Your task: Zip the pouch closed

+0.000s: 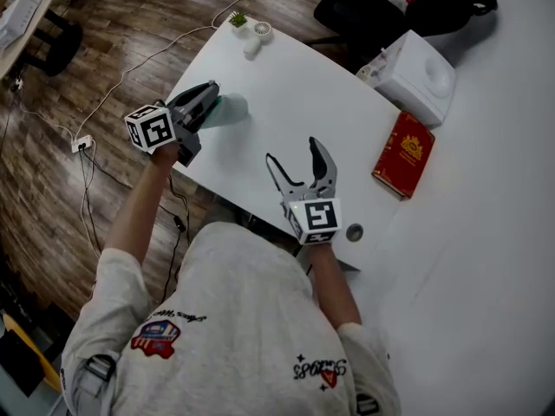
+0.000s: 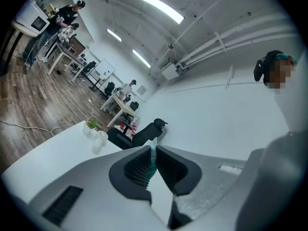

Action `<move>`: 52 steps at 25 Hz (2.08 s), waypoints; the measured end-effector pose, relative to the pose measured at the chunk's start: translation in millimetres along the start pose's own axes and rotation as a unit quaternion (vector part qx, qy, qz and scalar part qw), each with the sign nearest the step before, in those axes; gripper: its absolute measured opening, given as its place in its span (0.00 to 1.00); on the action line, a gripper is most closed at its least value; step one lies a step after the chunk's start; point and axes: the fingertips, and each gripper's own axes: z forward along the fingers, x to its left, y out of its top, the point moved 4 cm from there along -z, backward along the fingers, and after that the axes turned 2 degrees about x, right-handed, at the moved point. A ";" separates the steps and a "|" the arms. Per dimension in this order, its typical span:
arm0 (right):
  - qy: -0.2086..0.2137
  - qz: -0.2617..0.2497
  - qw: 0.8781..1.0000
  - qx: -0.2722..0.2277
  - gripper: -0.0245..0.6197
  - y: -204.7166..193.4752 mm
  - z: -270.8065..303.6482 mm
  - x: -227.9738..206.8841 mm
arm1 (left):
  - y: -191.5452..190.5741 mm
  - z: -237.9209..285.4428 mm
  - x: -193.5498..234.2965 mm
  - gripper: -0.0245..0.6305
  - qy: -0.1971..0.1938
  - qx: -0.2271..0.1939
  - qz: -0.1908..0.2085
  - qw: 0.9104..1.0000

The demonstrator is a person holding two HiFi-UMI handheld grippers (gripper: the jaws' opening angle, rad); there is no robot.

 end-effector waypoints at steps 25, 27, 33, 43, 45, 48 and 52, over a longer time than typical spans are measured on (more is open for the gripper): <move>0.037 -0.084 0.994 -0.066 0.61 51.7 -56.7 16.2 | -8.8 -15.1 -147.8 0.08 -0.201 0.016 0.013 0.979; 0.047 -0.101 0.992 -0.063 0.60 60.7 -55.8 19.3 | -12.0 -15.4 -157.9 0.08 -0.224 0.029 0.012 0.974; 0.073 -0.135 0.987 -0.049 0.57 73.0 -53.1 27.5 | -29.0 -16.9 -177.9 0.08 -0.279 0.064 -0.001 0.958; 0.166 -0.201 0.964 -0.052 0.40 71.7 -60.8 67.7 | -57.3 -21.2 -202.3 0.08 -0.335 0.134 -0.011 0.932; 0.178 -0.207 0.961 -0.050 0.40 69.8 -62.6 73.9 | -62.8 -21.7 -204.5 0.08 -0.343 0.143 -0.014 0.928; 0.201 -0.215 0.955 -0.044 0.38 66.4 -64.7 78.8 | -67.8 -22.2 -205.4 0.08 -0.350 0.156 -0.019 0.923; 0.230 -0.247 0.941 -0.026 0.36 60.8 -66.6 90.9 | -71.0 -24.8 -209.4 0.08 -0.363 0.174 -0.021 0.915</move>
